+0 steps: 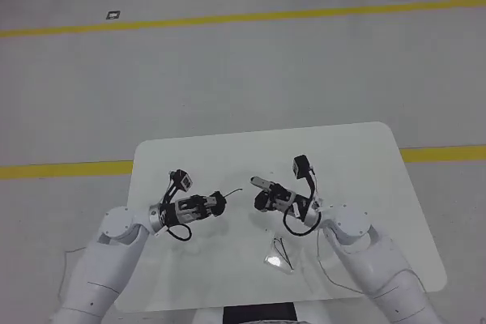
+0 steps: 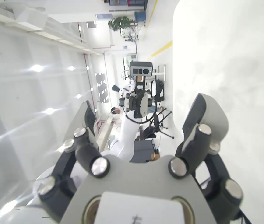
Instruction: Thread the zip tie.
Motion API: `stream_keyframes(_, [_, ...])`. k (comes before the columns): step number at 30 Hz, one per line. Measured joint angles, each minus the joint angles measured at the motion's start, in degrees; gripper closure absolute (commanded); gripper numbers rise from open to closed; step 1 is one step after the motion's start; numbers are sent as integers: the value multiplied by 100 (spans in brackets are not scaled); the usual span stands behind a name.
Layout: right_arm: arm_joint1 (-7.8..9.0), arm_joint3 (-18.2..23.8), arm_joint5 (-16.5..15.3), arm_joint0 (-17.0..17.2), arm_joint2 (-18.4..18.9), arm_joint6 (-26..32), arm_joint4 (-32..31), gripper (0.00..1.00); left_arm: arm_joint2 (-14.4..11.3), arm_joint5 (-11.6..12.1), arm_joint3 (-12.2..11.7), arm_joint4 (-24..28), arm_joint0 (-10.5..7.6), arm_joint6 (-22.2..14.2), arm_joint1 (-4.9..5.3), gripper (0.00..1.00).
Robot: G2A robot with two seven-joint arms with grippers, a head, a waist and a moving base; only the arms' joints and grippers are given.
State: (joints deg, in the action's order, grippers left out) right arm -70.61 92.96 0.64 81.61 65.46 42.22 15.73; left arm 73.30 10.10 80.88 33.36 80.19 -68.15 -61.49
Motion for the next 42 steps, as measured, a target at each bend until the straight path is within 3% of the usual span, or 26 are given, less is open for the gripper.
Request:
stream_keyframes(4, [-28,-415,-228,-365,-205,684,225,0,-88,-19,-251,137,-129,-285,6,100])
stream_keyframes(7, [-30,-461,-249,-399,-226,714,220,0,-104,87,-302,-20,-194,-244,15,100])
stream_keyframes(13, [-37,-501,-214,-360,-228,692,316,0,-112,78,-287,-18,-186,-211,14,100])
stream_keyframes(15, [-50,-626,-290,-353,-249,868,678,0,-140,80,-253,58,-161,-144,12,100])
stream_keyframes(20, [-106,-1206,-675,-583,-370,1776,1686,0,-139,-44,-299,191,-130,-528,57,100])
stream_keyframes(23, [-146,-1574,-732,-760,-491,2340,2160,0,-121,-44,-281,177,-104,-583,80,100])
stream_keyframes(32, [-149,-1589,-709,-727,-515,2074,2046,0,-162,-116,-221,319,-79,-555,76,100])
stream_keyframes(37, [-170,-1711,-803,-762,-590,1833,2025,0,-146,-191,-206,543,-33,-923,118,100])
stream_keyframes(38, [-174,-1734,-827,-775,-601,1834,2040,29,-140,-195,-210,546,-22,-939,126,100])
stream_keyframes(40, [-184,-1794,-901,-809,-620,1858,2089,51,-145,-198,-214,518,5,-935,141,100])
stream_keyframes(42, [-193,-1864,-965,-843,-638,1910,2152,56,-156,-193,-205,560,33,-973,151,100])
